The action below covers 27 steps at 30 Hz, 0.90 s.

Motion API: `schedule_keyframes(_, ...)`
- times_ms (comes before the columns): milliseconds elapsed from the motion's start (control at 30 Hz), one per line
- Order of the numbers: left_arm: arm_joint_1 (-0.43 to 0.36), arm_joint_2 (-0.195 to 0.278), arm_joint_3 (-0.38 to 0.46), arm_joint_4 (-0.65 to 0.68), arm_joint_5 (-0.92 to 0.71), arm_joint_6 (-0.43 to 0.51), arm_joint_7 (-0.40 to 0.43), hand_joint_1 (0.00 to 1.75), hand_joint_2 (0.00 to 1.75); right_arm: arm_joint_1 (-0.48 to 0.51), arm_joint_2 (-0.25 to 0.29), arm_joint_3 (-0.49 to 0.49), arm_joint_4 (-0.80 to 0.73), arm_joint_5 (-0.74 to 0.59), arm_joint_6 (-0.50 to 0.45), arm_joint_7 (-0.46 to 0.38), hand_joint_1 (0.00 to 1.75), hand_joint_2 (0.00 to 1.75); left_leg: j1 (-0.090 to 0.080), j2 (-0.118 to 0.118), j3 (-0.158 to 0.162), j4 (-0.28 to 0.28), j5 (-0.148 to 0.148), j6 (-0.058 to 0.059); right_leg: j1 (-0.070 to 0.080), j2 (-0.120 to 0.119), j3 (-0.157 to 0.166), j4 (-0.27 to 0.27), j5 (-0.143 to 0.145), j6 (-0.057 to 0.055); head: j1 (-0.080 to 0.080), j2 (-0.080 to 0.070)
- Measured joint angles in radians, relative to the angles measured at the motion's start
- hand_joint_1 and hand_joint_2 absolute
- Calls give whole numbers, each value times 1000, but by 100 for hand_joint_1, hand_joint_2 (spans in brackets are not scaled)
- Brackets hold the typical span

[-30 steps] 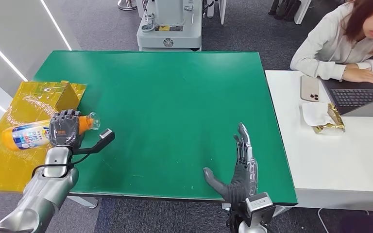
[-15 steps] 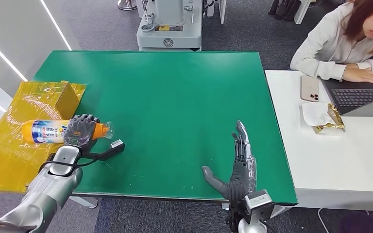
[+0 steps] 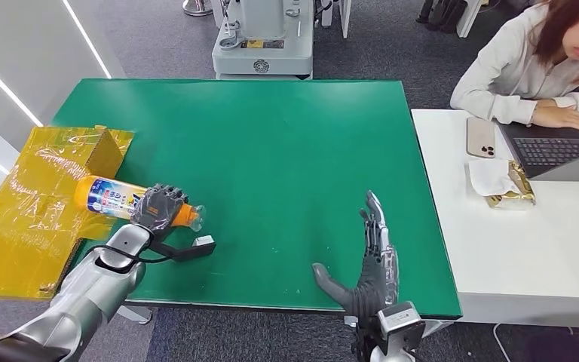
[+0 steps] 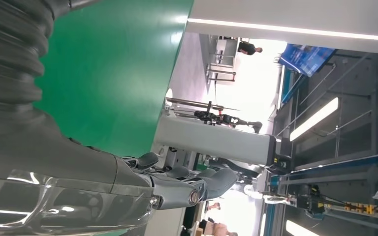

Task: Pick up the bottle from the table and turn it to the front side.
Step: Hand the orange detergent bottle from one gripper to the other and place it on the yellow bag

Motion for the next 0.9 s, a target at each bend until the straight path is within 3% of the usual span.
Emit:
schedule_keyframes(433, -40, -4, -11, 21, 60, -159, 10, 175, 175, 5, -7, -23, -13, 8, 18, 8, 0, 175, 0, 0, 0, 0, 0, 0, 0, 0, 1, 0, 0, 0, 0, 0)
schedule_keyframes(667, -42, 12, 63, 25, 145, -164, 138, 175, 175, 3, -13, -27, -13, 6, 25, 18, 0, 175, 0, 0, 0, 0, 0, 0, 0, 0, 0, 0, 0, 0, 0, 0)
schedule_keyframes(900, -44, 27, 115, 33, 136, -154, 331, 175, 175, 2, -19, -31, -13, -5, 43, 20, 0, 175, 0, 0, 0, 0, 0, 0, 0, 0, 0, 0, 0, 0, 0, 0)
